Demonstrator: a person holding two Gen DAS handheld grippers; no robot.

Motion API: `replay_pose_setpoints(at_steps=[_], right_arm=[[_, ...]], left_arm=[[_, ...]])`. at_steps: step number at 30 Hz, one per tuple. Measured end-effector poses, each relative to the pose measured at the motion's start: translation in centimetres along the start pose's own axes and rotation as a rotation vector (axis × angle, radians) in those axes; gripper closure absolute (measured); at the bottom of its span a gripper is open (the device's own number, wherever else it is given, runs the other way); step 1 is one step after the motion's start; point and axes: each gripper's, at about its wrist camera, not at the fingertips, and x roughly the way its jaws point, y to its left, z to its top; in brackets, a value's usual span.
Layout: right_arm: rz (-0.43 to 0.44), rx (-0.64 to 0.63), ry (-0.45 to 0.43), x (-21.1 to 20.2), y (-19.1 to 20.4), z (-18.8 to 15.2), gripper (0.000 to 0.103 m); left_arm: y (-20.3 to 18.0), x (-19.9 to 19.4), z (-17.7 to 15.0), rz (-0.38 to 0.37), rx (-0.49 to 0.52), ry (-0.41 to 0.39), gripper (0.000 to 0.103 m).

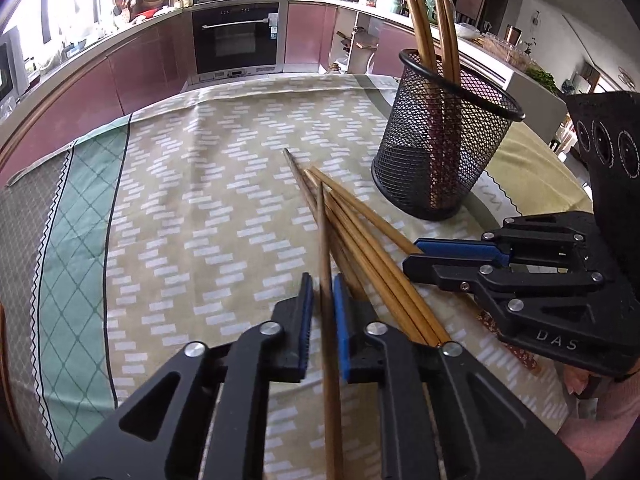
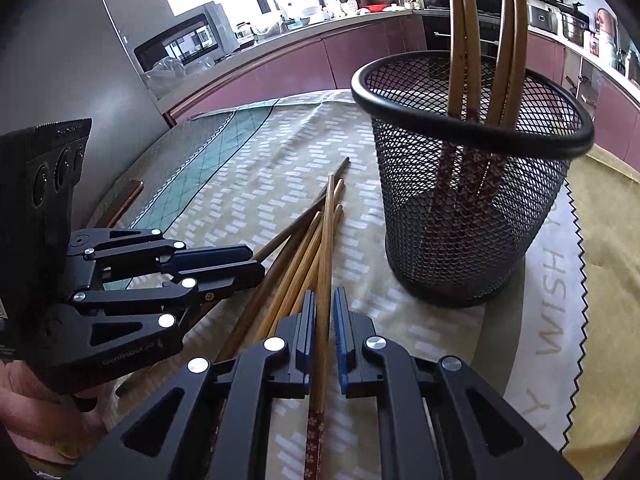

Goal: Organize utensils
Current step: 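Close the right gripper on a red-tipped chopstick while the left gripper grasps another, then lift the chopstick upright with the right gripper over the mesh holder while the left gripper lifts its own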

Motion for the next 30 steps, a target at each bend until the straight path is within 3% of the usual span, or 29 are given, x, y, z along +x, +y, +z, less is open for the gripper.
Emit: replay_pose_setpoints(at_steps=[17,30], right_arm=[[0.057,0.036,-0.083,-3.5,-0.7,-0.6,0.097],[0.113,0.059,-0.196,-8.3,-1.3,-0.6,0.097]], left_arm=[[0.4,-3.2,0.0,-0.053,-0.029,-0.064,0.096],[0.7,-7.6,0.7,-0.174,-0.044,-0.148,0.096]])
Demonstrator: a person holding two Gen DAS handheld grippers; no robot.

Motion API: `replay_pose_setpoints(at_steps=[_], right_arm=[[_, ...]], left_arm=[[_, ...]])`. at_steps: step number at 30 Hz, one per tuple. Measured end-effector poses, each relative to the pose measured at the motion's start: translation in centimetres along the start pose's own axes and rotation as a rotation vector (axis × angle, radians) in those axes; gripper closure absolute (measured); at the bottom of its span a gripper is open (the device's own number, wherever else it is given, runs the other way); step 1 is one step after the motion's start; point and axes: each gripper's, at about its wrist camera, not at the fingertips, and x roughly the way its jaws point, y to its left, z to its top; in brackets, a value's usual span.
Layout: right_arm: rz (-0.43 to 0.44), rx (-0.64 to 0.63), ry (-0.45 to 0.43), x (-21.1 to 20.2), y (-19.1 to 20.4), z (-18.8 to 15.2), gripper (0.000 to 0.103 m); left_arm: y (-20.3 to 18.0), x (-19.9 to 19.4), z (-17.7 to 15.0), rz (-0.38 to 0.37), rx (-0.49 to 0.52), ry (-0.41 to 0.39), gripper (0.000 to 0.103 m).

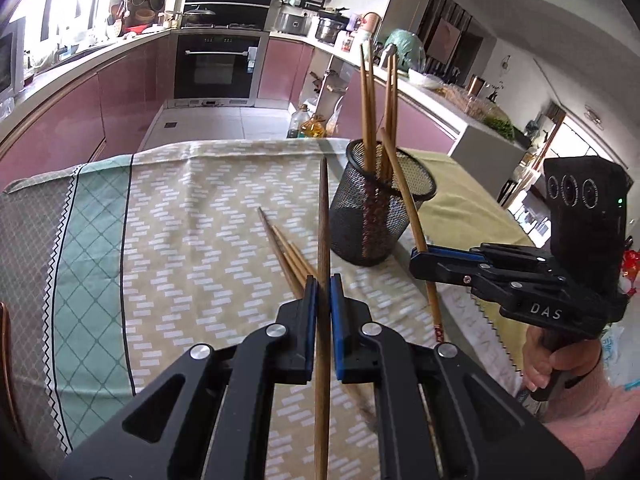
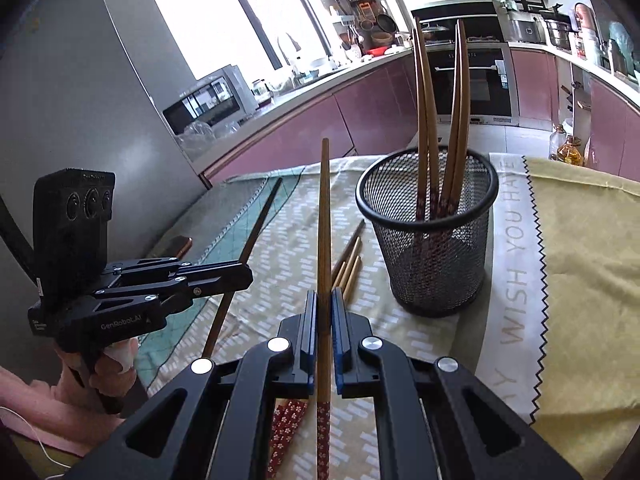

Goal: Organize utensils
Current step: 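Lift the chopstick upright with the right gripper over the mesh holder while the left gripper lifts its own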

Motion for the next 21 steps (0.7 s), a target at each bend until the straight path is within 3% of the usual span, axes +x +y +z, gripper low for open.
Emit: replay_pose_setpoints(at_steps=[21], right_arm=[[0.005,-0.02,-0.124,-4.4,0.5,2.0,0.097]], left_arm=[[-1.1,-5.3,1.5,-0.089,0.006,-0.122,0.096]])
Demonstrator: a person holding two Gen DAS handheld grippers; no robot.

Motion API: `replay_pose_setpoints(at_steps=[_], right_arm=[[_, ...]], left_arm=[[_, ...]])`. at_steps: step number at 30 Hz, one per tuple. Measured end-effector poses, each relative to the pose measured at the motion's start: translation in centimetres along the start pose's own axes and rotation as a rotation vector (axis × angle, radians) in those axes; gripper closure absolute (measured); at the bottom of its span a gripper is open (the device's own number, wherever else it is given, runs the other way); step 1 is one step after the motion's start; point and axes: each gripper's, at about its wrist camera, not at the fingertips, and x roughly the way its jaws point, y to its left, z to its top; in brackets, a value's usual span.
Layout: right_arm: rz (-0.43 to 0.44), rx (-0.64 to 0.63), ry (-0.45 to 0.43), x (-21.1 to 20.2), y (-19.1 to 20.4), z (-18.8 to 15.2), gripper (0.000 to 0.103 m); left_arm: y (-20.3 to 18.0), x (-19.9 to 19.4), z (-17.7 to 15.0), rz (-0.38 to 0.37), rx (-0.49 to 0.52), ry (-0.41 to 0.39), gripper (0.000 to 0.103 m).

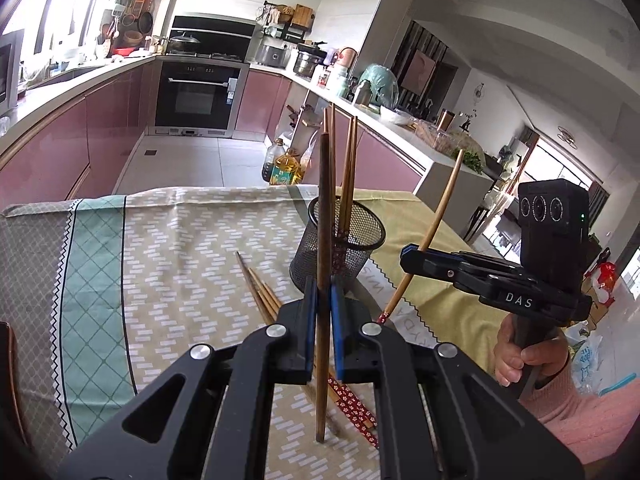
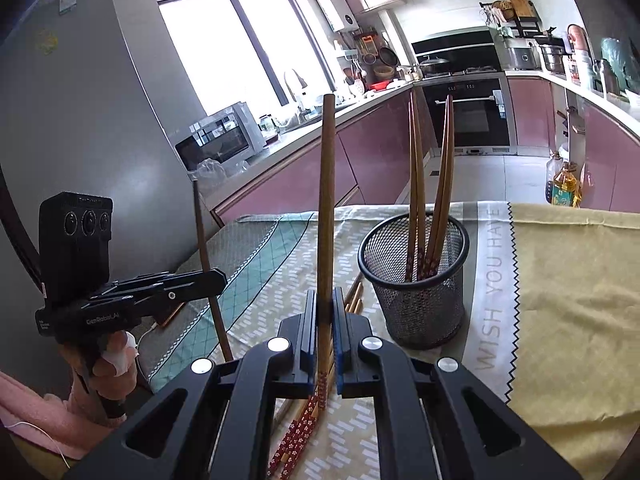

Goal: Organize utensils
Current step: 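Lift the chopstick upright with the right gripper over the mesh holder while the left gripper lifts its own, then lower the chopstick into the mesh holder with the right gripper while the left gripper inserts its own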

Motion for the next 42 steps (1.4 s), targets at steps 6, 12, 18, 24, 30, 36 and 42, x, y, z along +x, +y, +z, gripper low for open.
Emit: replay_pose_setpoints(at_steps=[6,12,18,24,30,36,42], right_arm=[[-0.015,-0.022,-0.041,-1.1,0.1,1.2,0.097],[-0.032,-0.036,-0.075,-2.0,-0.1,2.2,0.097],[-0.057,-0.055,-0.108,-3.0,-0.2,3.6,0.097],[-0.075,-0.083,-0.136,-3.6,-0.1,5.0,0.097],[-0.086,-0.099,-0.162,-3.8,-0.2,6.6,0.097],[-0.094,-0.111,-0.176,-3.8,-0.4,7.7,0.097],[-0.098,-0.118,-0.187,-3.6,-0.6,8.5,0.097]], left_arm=[[-0.4,-1.2,0.8,-0.013,0.001,-0.037,0.096],[-0.5,-1.4,2.1,-0.03,-0.002,-0.067,0.096],[-1.1,-1.4,4.1,-0.043,0.008,-0.105,0.096],[-1.6,-1.0,6.0,-0.046,0.027,-0.133,0.096],[-2.5,-1.0,8.1,-0.047,0.049,-0.163,0.096],[-3.2,-1.1,9.7,-0.05,0.065,-0.188,0.096],[-3.9,-1.0,11.2,-0.05,0.073,-0.212,0.096]])
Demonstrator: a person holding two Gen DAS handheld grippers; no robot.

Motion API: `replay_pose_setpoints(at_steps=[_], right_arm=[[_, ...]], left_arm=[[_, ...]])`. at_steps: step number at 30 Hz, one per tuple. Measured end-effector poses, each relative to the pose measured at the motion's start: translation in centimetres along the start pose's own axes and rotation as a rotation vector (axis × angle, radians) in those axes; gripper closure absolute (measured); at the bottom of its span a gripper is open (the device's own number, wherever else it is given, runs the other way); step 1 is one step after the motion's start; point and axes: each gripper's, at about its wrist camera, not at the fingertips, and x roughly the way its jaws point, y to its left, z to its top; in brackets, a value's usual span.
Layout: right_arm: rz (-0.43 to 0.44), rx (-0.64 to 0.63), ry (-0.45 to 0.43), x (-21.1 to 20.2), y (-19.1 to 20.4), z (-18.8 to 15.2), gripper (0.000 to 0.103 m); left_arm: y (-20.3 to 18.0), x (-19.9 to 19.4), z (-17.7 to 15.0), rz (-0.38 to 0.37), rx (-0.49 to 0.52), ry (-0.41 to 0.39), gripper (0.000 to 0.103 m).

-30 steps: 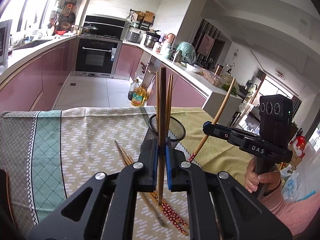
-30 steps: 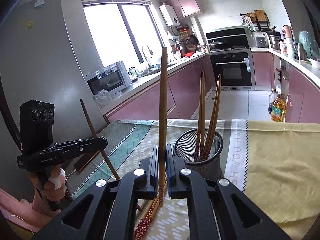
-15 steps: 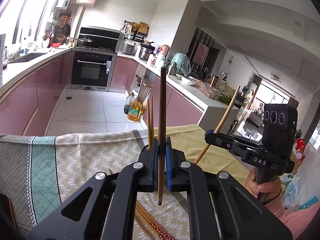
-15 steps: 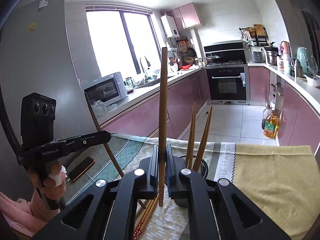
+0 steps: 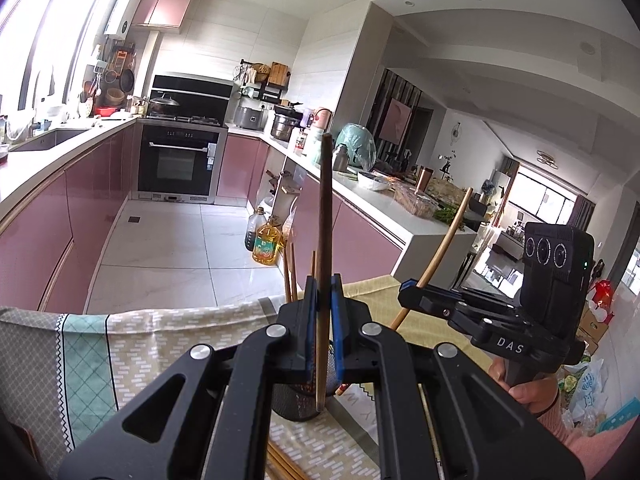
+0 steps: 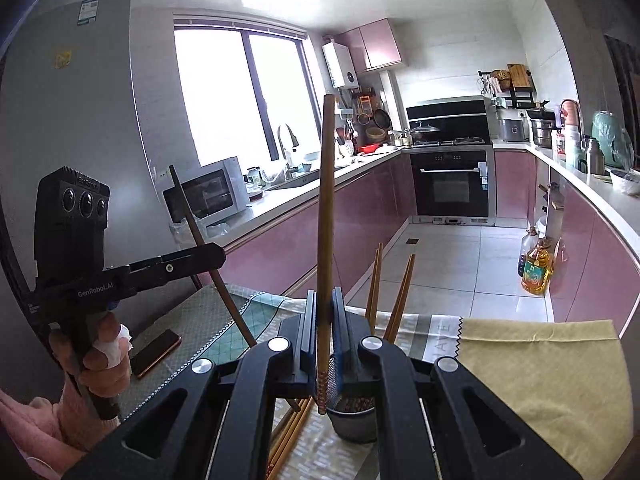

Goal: Organize utensils
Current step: 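Lower the chopstick into the mesh holder with the right gripper while the left gripper inserts its own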

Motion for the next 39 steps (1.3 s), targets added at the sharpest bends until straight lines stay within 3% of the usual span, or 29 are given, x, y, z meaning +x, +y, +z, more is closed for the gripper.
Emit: replay_pose_setpoints(at_steps=[16,39], right_arm=[[-0.026,0.015,0.014,1.1,-0.6,-0.1,0.097],[-0.055,0.042,0.074,3.4,-1.4,-0.9,0.097]], left_arm=[[0.2,1.0,0.1,0.014,0.003,0.003,0.096],[-1.1,2.9,-0.1,0.061,0.025,0.087,0.096]])
